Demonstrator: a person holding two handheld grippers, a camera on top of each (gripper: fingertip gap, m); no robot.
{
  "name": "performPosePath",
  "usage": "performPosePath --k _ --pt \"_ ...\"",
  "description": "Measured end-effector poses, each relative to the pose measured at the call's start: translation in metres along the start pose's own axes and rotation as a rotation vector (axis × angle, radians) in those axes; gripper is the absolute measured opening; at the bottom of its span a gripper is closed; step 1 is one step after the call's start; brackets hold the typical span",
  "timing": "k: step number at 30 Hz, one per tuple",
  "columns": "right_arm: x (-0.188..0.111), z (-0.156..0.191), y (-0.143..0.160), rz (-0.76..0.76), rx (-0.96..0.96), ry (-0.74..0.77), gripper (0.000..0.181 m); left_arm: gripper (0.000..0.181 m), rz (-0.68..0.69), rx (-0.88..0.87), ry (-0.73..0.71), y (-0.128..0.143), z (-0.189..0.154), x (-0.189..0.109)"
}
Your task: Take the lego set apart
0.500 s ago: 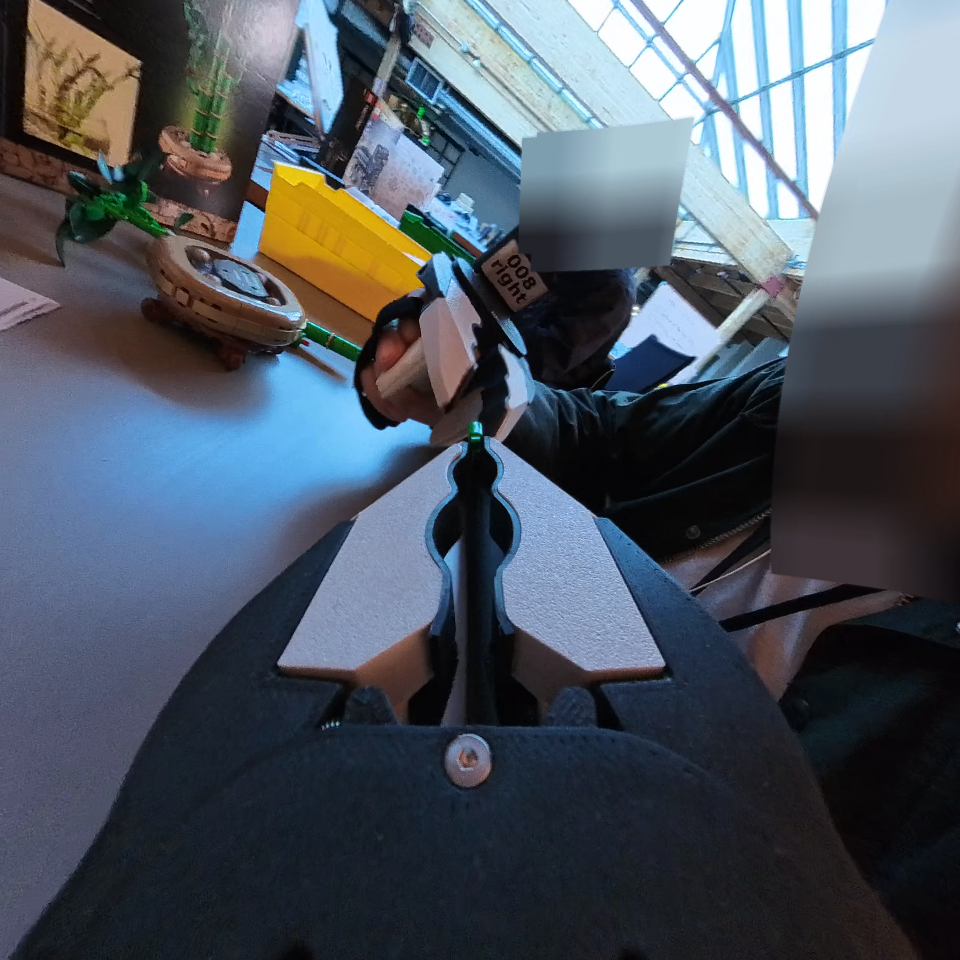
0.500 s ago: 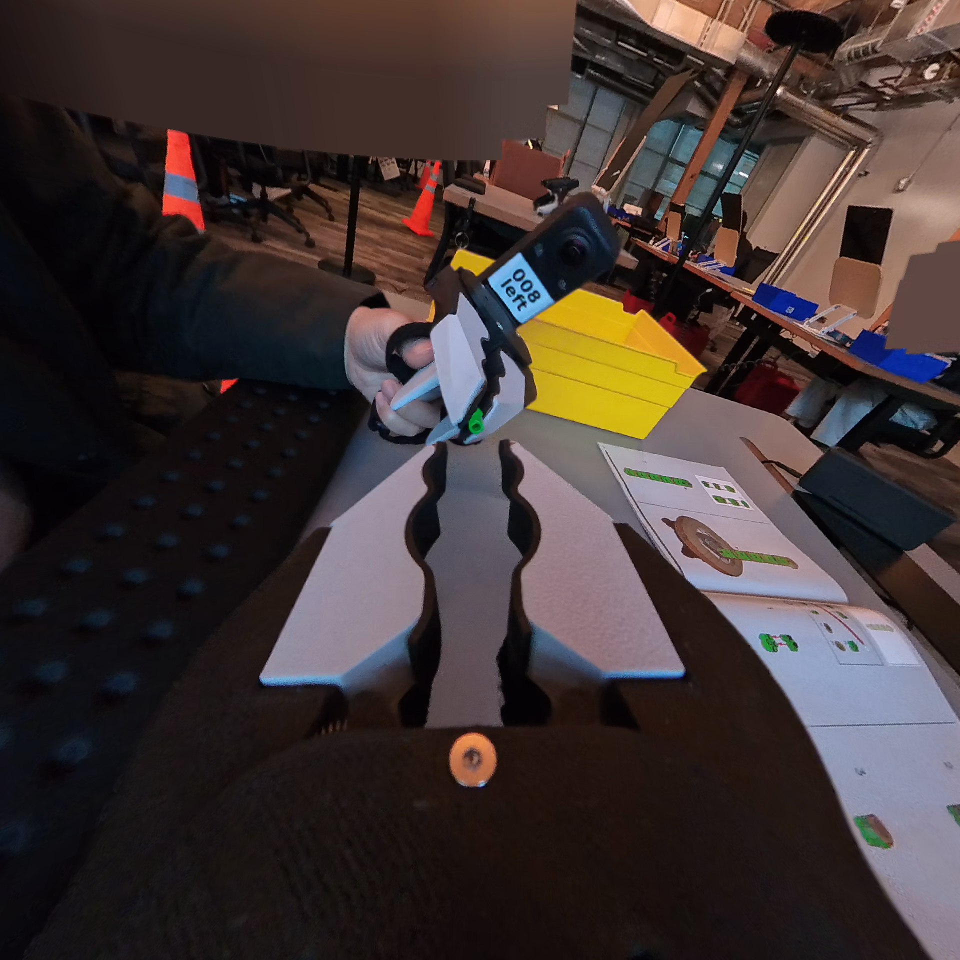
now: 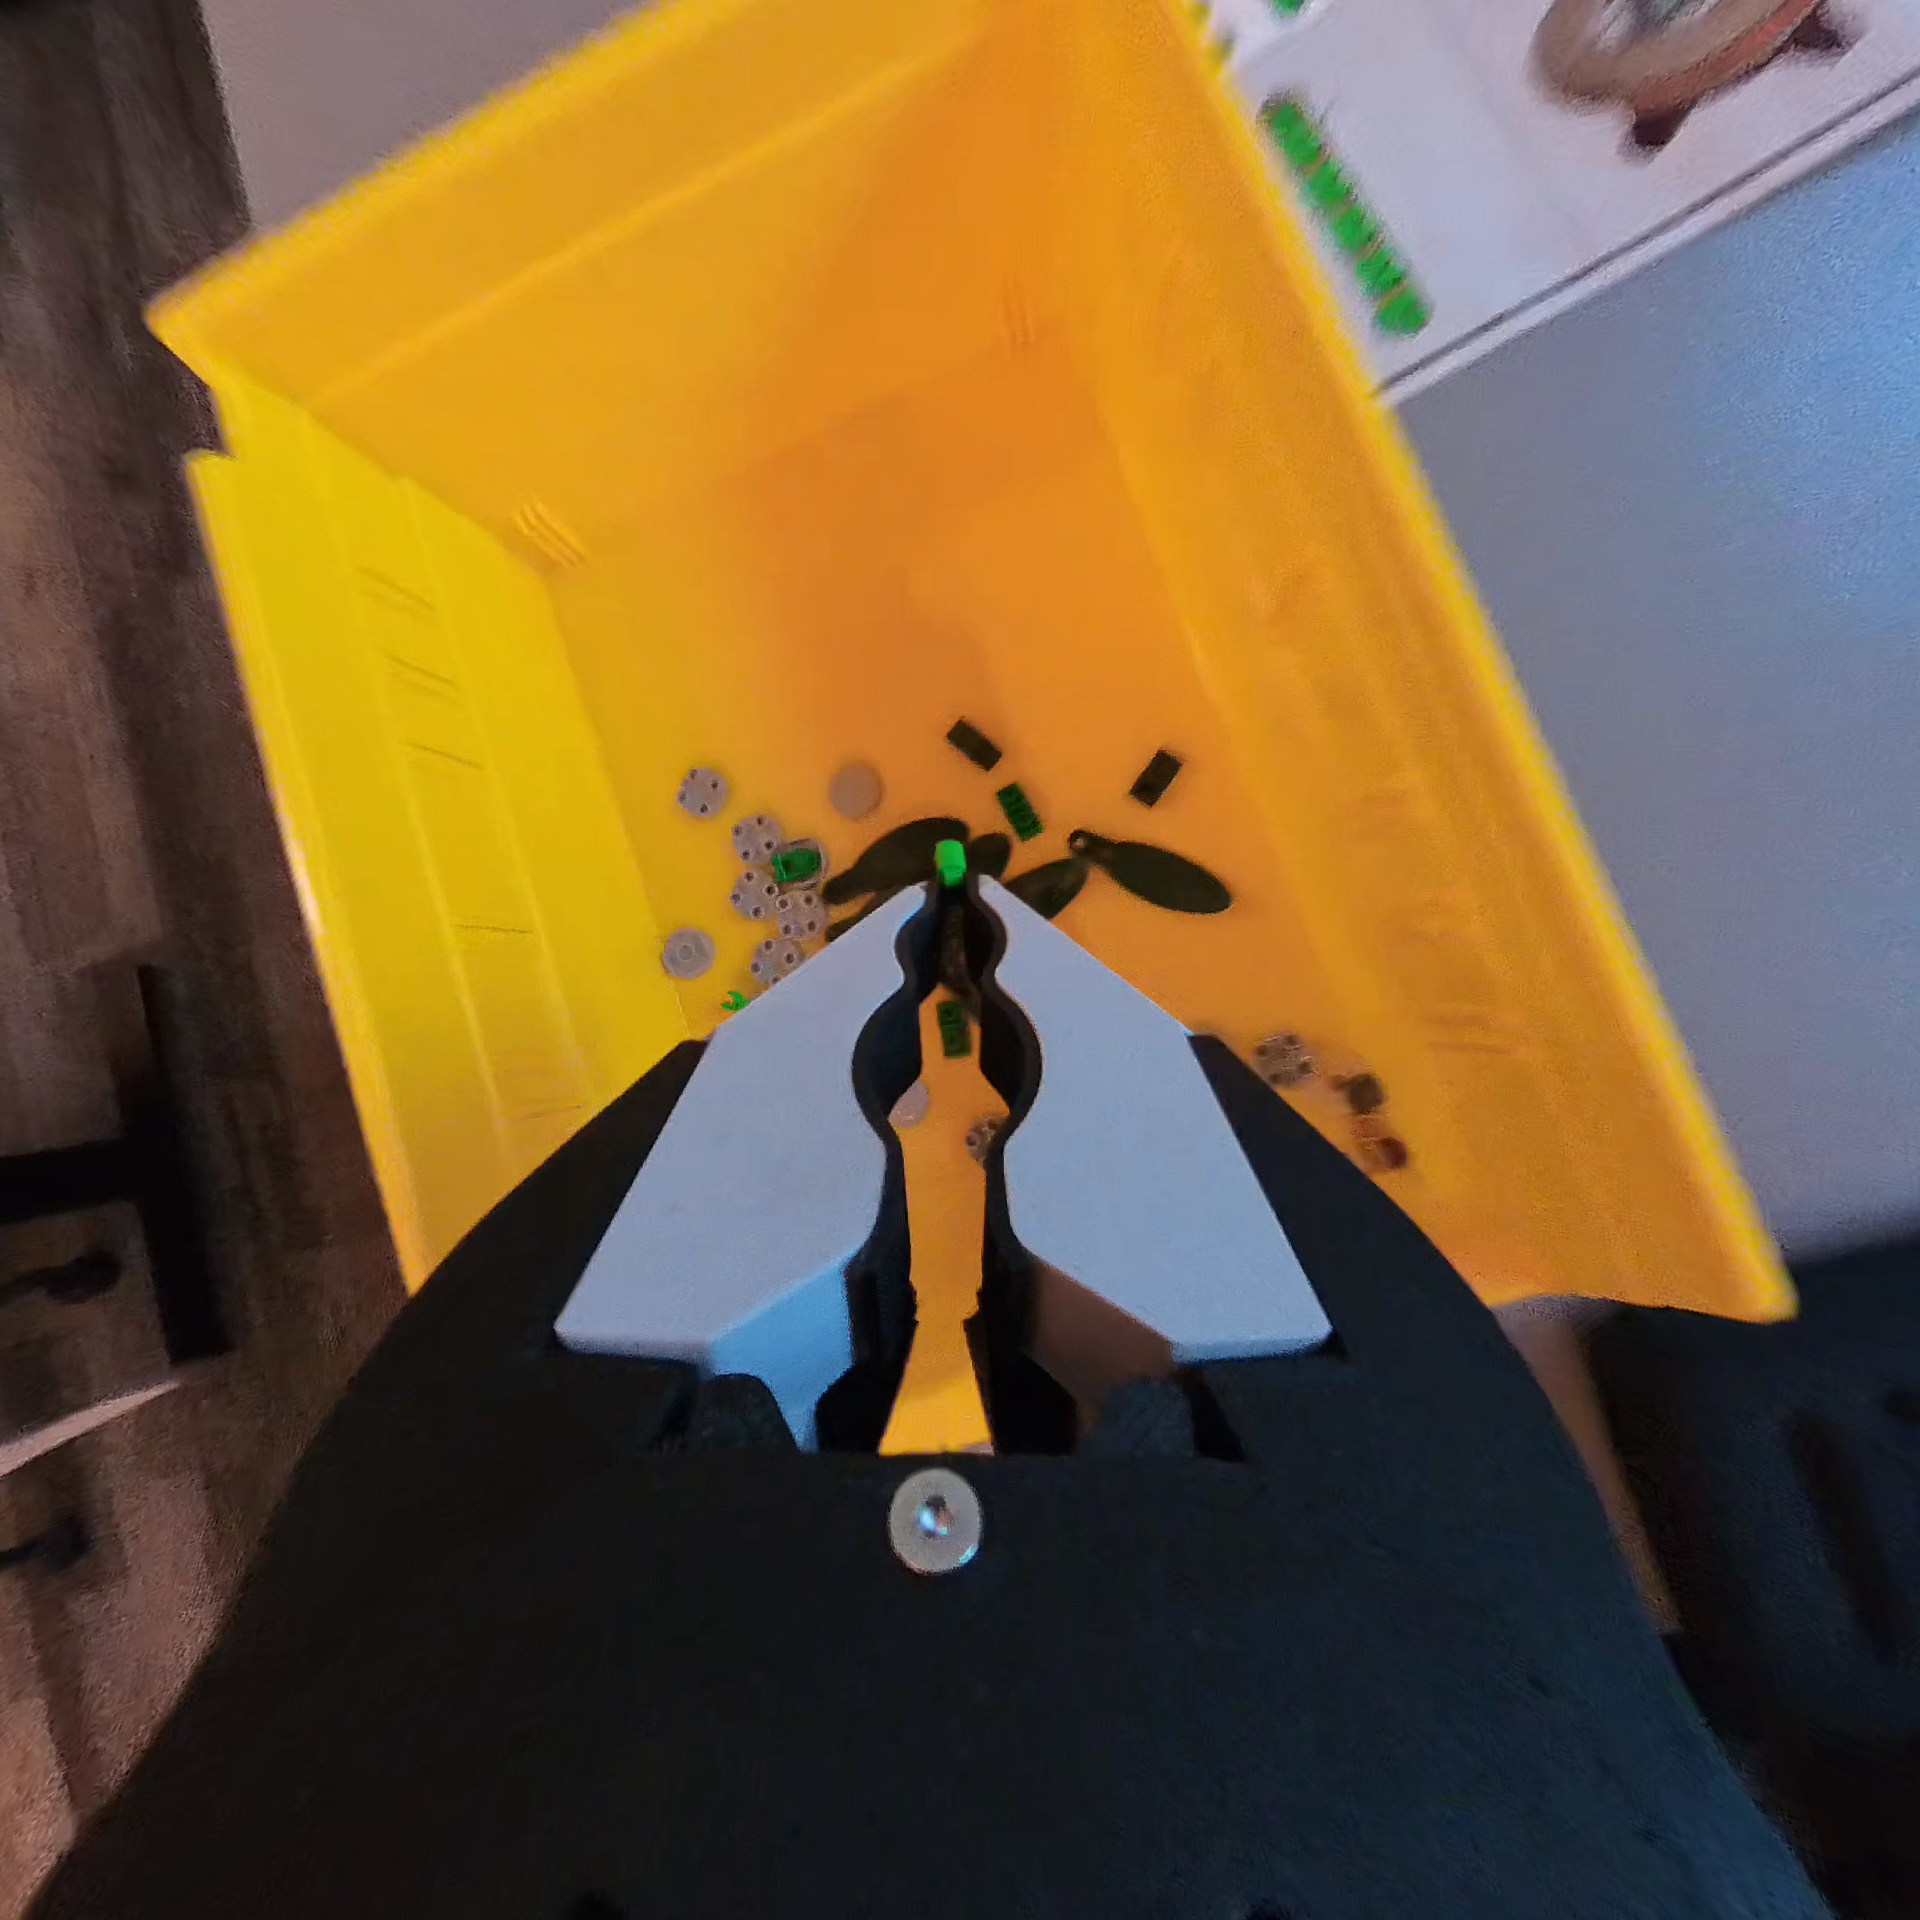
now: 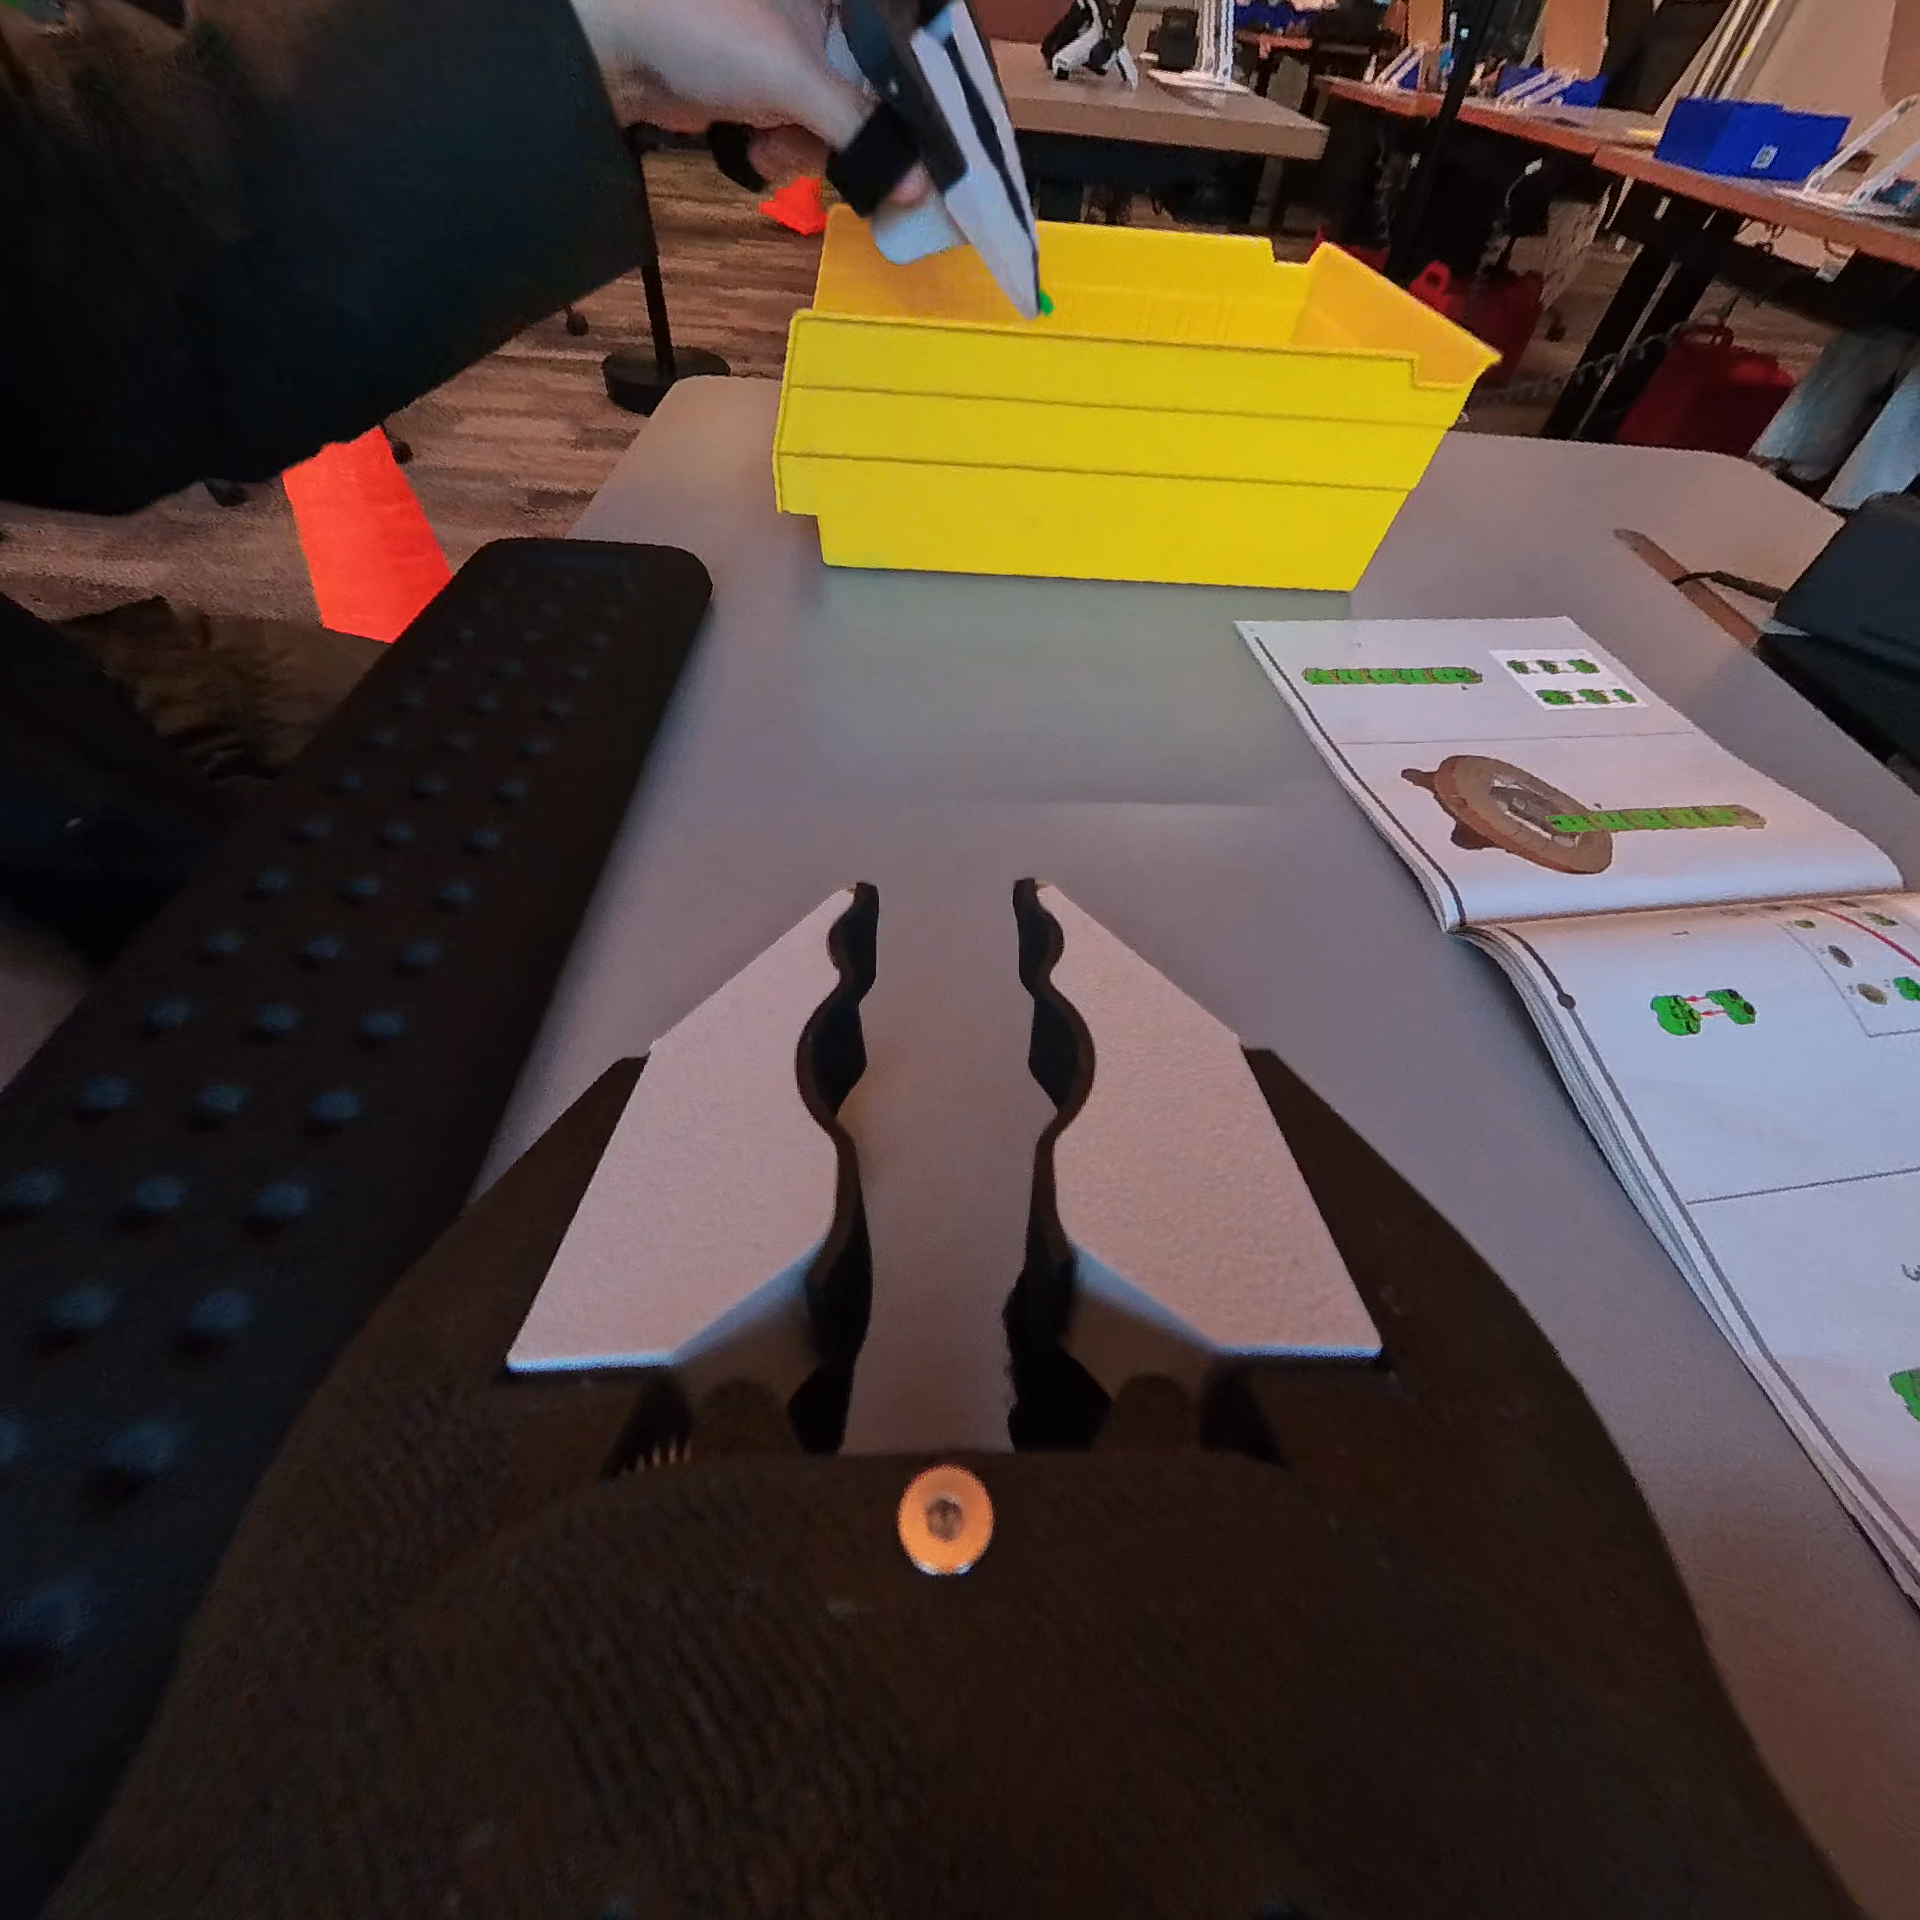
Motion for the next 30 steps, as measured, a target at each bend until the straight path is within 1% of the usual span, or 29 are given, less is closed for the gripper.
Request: performPosePath --k 2,4,5,7,10,12,14,16,18,19,21,22,23,25,27,30 --pt "-0.001 -0.003 0.006 0.022 0.012 0.013 0.027 0.001 0.070 -0.004 0.027 0.012 0.009 0.019" --pt "-0.003 -0.006 0.011 0.041 0.033 0.027 0.029 0.002 0.099 -0.011 0.044 0.017 0.015 0.033" --pt "-0.003 -0.008 0.013 0.047 0.048 0.035 0.030 0.002 0.105 -0.021 0.050 0.017 0.017 0.038" --pt "-0.005 -0.011 0.014 0.050 0.075 0.042 0.032 0.011 0.086 -0.047 0.073 0.013 0.020 0.041" --pt "-0.007 -0.013 0.014 0.060 0.094 0.045 0.035 0.028 -0.010 -0.097 0.090 -0.005 0.021 0.031" --pt "-0.009 -0.011 0.015 0.087 0.108 0.024 0.036 0.034 -0.084 -0.123 0.079 -0.018 0.019 0.018" --pt "-0.012 -0.009 0.017 0.130 0.134 0.004 0.037 0.034 -0.202 -0.132 0.094 -0.040 0.002 -0.003" --pt "-0.015 -0.003 0.019 0.168 0.176 -0.036 0.037 0.031 -0.350 -0.090 0.159 -0.066 -0.040 -0.028" --pt "-0.019 0.005 0.026 0.232 0.220 -0.078 0.036 0.029 -0.447 -0.008 0.256 -0.085 -0.098 -0.048" --pt "-0.021 0.009 0.031 0.274 0.233 -0.103 0.036 0.027 -0.473 0.033 0.332 -0.090 -0.133 -0.054" --pt "-0.023 0.018 0.041 0.346 0.224 -0.147 0.032 0.009 -0.476 0.122 0.577 -0.091 -0.212 -0.063" --pt "-0.024 0.022 0.044 0.361 0.213 -0.167 0.030 0.007 -0.469 0.167 0.692 -0.089 -0.247 -0.064" --pt "-0.023 0.026 0.046 0.368 0.216 -0.190 0.028 0.007 -0.439 0.216 0.770 -0.084 -0.276 -0.059" --pt "-0.020 0.031 0.046 0.362 0.241 -0.218 0.026 0.011 -0.338 0.333 0.847 -0.069 -0.316 -0.035" --pt "-0.015 0.032 0.047 0.350 0.270 -0.221 0.022 0.010 -0.265 0.417 0.907 -0.057 -0.339 -0.010" --pt "-0.010 0.032 0.054 0.373 0.309 -0.214 0.015 0.013 -0.187 0.446 1.019 -0.052 -0.358 0.013"
Point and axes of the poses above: each gripper's, where its closed fingertips meet, x out along the fingers, y out of its underside, z = x × y across the jaws, the point moved 2 cm from there along -x, back along the fingers, and after that the axes turned 5 degrees about -z, right-handed, at the moved point
